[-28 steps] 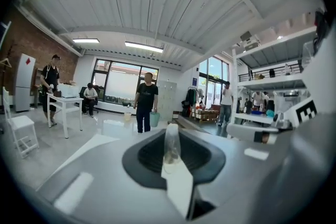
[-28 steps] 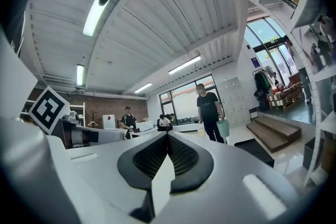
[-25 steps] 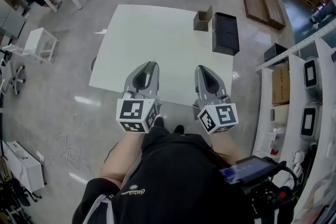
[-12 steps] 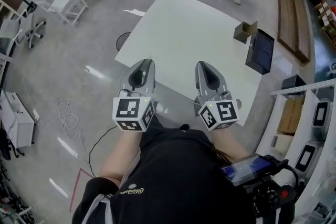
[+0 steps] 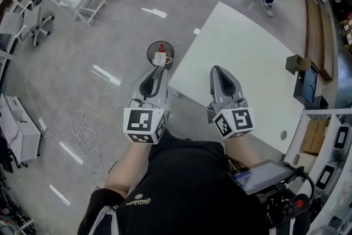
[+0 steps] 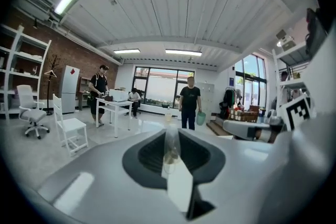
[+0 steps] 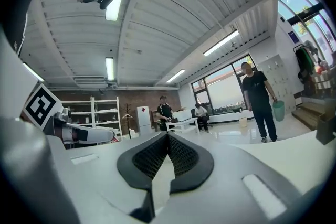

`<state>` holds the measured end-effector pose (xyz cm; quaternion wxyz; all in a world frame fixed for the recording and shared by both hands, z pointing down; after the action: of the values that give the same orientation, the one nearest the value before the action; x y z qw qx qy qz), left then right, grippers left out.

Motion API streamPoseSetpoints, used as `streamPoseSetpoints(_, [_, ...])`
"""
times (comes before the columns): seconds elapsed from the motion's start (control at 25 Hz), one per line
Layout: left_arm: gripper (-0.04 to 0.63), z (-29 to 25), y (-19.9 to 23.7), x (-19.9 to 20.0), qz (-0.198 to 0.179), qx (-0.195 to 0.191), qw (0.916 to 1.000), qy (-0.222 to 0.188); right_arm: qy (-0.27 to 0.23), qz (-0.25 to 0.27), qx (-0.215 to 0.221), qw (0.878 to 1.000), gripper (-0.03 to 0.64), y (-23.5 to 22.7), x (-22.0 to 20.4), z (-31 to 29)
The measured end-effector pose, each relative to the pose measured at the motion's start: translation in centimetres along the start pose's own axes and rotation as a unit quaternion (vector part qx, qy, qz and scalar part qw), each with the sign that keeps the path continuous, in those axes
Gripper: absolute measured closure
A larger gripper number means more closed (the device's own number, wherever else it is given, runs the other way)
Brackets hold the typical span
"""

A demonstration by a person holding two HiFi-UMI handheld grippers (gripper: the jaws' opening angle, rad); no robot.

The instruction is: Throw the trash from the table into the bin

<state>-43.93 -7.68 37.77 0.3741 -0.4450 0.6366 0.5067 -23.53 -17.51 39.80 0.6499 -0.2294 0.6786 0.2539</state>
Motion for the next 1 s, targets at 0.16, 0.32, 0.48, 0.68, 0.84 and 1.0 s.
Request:
streamPoseSetpoints(0.16, [0.546, -1.7, 10.1, 4.6, -0.009, -0.018, 0.9994, 0.028, 0.0, -0.011, -0.004, 1.0, 0.615, 7.2, 1.8, -9.8])
streamPoseSetpoints(0.32, [0.546, -3.0, 15.2, 7.0, 0.002, -0.019, 0.9991, 0.039, 0.009, -0.012, -0.007, 1.0, 0.615, 10.3, 3.0, -14.7])
streamPoseSetpoints(0.48, [0.546, -5.0, 18.1, 7.5, 0.005, -0.012, 0.9988, 0.046, 0.014, -0.01, -0.006, 1.0, 0.615, 10.9, 3.1, -18.0])
streamPoseSetpoints(0.68, [0.546, -6.1, 19.8, 7.3, 0.009, -0.007, 0.9982, 0.059, 0.026, -0.023, 0.0, 0.999, 0.615, 11.8, 2.2, -20.2])
streamPoseSetpoints(0.84, [0.546, -7.5, 20.7, 7.3, 0.012, -0.007, 0.9976, 0.067, 0.043, -0.03, 0.007, 0.999, 0.615, 12.3, 1.1, -21.8])
streamPoseSetpoints(1.0, [0.546, -9.4, 21.8, 5.6, 0.027, 0.0, 0.9959, 0.086, 0.068, -0.041, 0.008, 0.997, 0.615, 12.0, -0.4, -22.5])
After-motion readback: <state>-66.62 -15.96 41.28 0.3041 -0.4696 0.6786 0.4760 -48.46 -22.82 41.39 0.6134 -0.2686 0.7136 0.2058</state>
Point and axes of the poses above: the fingertips, and each gripper's own axes: z backward along the fingers, y to its left, x out of its top, the point moved 9 cm from there along z, backward along the fingers, and after that the axes turned 13 degrees about z, right-handed, at the moved point
